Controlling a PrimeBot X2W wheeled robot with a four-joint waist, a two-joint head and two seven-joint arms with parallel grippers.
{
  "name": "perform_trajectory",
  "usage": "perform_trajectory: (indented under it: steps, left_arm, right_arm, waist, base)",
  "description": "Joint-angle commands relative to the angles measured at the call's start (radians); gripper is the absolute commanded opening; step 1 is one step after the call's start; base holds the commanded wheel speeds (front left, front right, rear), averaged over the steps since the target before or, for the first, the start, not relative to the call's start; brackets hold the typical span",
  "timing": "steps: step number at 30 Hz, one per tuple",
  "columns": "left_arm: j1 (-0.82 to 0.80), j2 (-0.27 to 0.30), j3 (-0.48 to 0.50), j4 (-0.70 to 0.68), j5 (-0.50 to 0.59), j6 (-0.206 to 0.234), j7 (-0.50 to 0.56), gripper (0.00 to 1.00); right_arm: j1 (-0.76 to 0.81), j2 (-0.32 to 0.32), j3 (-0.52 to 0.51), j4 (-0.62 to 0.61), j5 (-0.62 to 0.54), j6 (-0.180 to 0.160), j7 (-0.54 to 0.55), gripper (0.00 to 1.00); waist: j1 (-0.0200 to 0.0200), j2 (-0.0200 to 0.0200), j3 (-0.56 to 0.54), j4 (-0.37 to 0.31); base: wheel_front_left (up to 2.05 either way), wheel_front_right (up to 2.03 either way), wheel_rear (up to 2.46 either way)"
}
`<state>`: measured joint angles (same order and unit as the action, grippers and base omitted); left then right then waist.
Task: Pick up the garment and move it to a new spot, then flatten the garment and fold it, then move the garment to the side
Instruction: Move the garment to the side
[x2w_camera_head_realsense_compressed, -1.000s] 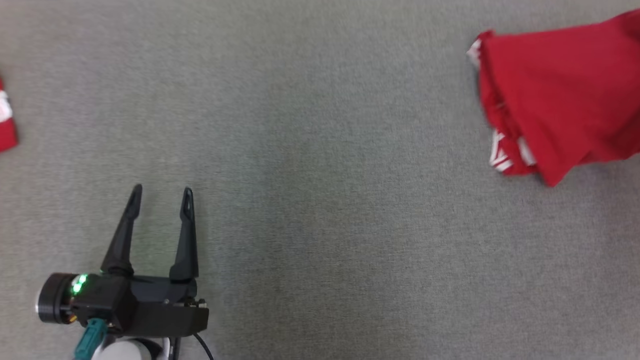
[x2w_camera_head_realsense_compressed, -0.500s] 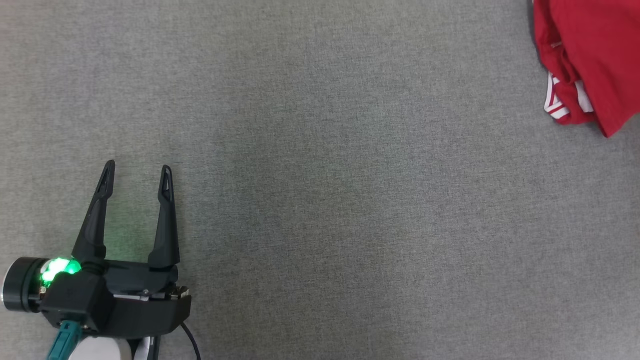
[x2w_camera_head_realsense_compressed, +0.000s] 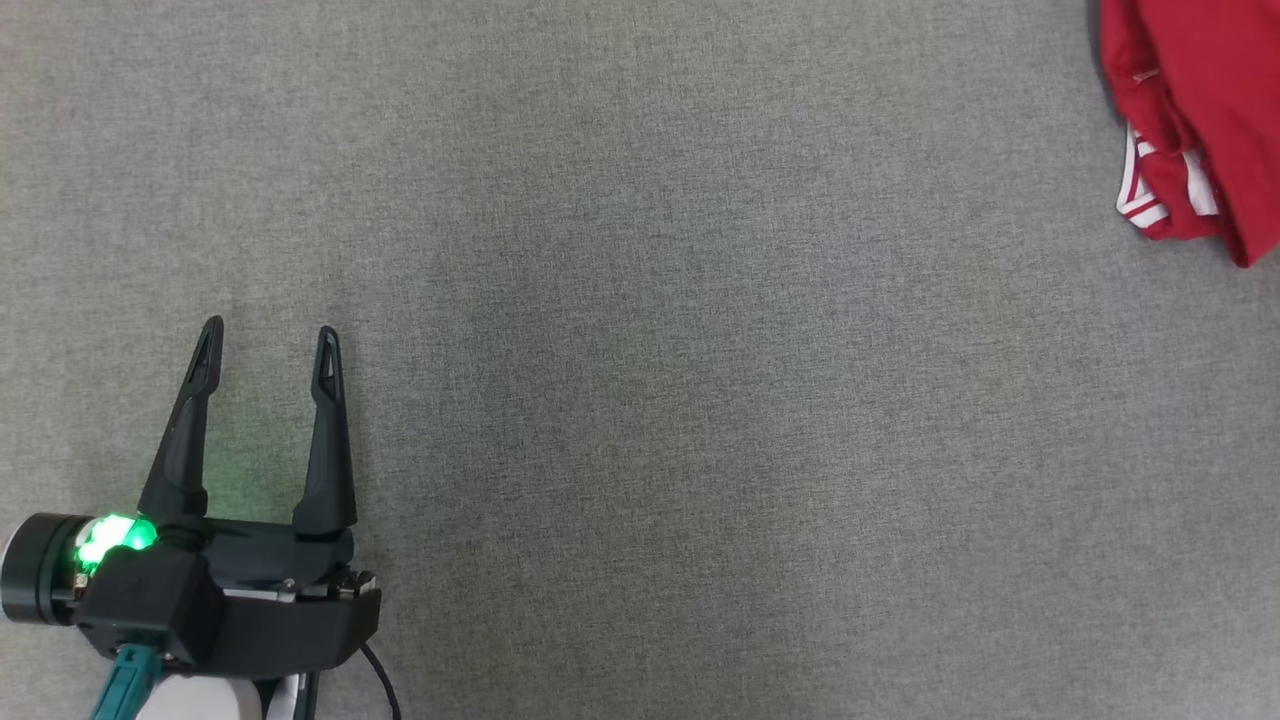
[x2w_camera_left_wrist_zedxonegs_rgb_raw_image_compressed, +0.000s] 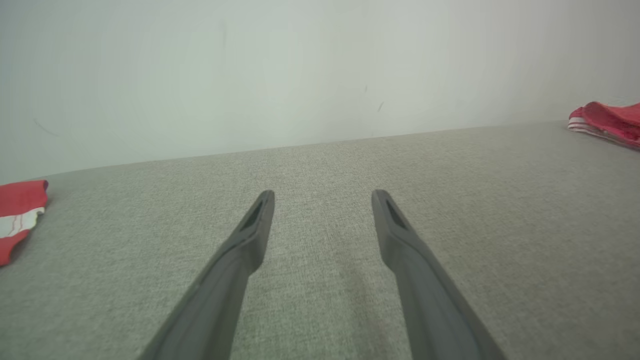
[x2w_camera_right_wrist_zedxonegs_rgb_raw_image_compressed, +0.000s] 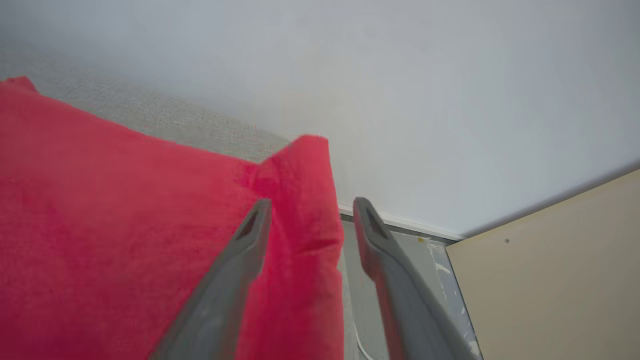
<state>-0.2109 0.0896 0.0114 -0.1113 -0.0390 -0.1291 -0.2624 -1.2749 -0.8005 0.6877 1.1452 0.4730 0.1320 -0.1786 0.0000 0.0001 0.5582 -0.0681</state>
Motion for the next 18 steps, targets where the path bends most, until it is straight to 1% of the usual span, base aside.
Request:
perform_trajectory:
  steps: [1, 6, 8, 12, 14, 16, 18]
  left_arm:
    - [0.001, -0.003, 0.004, 0.001, 0.001, -0.001, -0.003, 1.00]
    - [0.001, -0.009, 0.006, 0.009, -0.002, -0.001, -0.003, 1.00]
    - [0.008, -0.012, 0.009, 0.015, -0.005, 0.000, -0.003, 1.00]
    - [0.041, -0.021, 0.016, 0.036, -0.016, 0.007, -0.003, 1.00]
    - [0.072, -0.027, 0.025, 0.055, -0.026, 0.012, -0.003, 1.00]
    - [0.096, -0.030, 0.033, 0.070, -0.032, 0.015, -0.003, 1.00]
    - [0.115, -0.033, 0.038, 0.081, -0.038, 0.020, -0.003, 1.00]
  right_arm:
    - [-0.016, -0.002, 0.002, 0.011, -0.005, -0.003, -0.019, 1.00]
    - [-0.020, 0.012, 0.009, 0.020, -0.011, -0.003, -0.042, 1.00]
    - [-0.018, 0.027, 0.010, 0.010, -0.009, -0.003, -0.056, 1.00]
    - [0.031, 0.071, -0.011, -0.027, 0.040, -0.003, -0.079, 1.00]
    - [0.069, 0.093, -0.011, -0.084, 0.057, -0.003, -0.087, 1.00]
    - [0.099, 0.111, -0.037, -0.156, 0.066, -0.003, -0.087, 1.00]
    - [0.157, 0.116, -0.099, -0.244, 0.072, -0.003, -0.087, 1.00]
  waist:
    - [0.0000, -0.0001, -0.003, 0.004]
    - [0.0000, -0.0001, -0.023, 0.007]
    - [0.0000, -0.0001, -0.045, 0.009]
    - [0.0000, -0.0001, -0.112, 0.014]
    - [0.0000, -0.0001, -0.166, 0.015]
    - [0.0000, -0.0001, -0.200, 0.015]
    - [0.0000, -0.0001, -0.232, 0.016]
  base:
    - [0.00, 0.00, 0.00]
    - [0.00, 0.00, 0.00]
    - [0.00, 0.00, 0.00]
    - [0.00, 0.00, 0.00]
    - [0.00, 0.00, 0.00]
    - [0.00, 0.00, 0.00]
    - [0.00, 0.00, 0.00]
